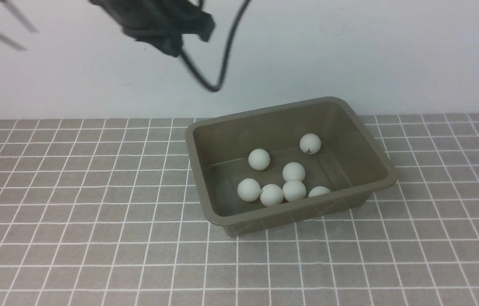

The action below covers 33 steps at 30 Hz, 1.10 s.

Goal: Put the table tennis balls into the box on the grey coffee tablecloth.

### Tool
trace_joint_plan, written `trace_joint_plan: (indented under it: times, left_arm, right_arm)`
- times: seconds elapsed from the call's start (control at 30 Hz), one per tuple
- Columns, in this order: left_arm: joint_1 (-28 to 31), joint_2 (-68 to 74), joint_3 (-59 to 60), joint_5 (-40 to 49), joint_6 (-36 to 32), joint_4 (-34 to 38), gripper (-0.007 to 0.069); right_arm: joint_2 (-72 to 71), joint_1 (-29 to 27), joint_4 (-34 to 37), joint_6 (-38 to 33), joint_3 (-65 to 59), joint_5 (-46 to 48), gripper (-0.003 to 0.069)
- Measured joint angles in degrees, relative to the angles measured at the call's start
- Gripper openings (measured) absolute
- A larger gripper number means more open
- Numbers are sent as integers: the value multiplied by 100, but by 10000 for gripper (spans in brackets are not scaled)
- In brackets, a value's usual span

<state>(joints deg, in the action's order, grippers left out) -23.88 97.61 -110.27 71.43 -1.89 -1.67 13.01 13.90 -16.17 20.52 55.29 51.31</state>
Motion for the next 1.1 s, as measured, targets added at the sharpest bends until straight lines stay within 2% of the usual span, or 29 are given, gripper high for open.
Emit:
trace_joint_plan:
  times: [0.13,0.17,0.2,0.23,0.33,0.37,0.53,0.7,0.83,1.1]
  left_arm:
    - [0,-1186,1440,-148,38,-12,-5]
    - [0,-1740,2146,-538,37,44,-5]
    - [0,-1809,2234,-538,37,55,-5]
    - [0,-2305,2854,-920,37,167,-5]
    - [0,-3441,4244,-1886,37,363,-5]
    - [0,-3441,4244,-1947,37,363,-5]
    - [0,-5258,6419,-3787,43,587,-5]
    - [0,-6436,7723,-5019,43,604,-5]
    - [0,-7227,8478,-5585,43,604,-5]
    - [0,-7855,8681,-5705,43,610,-5]
  right_arm:
    - [-816,0,-57,220,-1194,-1598,-14]
    - [-1071,0,-63,314,-1718,-2378,-14]
    - [-1096,0,-63,319,-1779,-2472,-14]
    - [-1240,0,-68,351,-2176,-3167,-14]
    - [-1351,0,-120,387,-2865,-4207,-14]
    - [-1351,0,-120,386,-2865,-4255,-14]
    - [-1351,0,-145,410,-3202,-4799,-14]
    - [-1351,0,-165,410,-3212,-4863,-14]
    - [-1351,0,-165,410,-3212,-4863,-14]
    - [-1351,0,-165,410,-3218,-4876,-14]
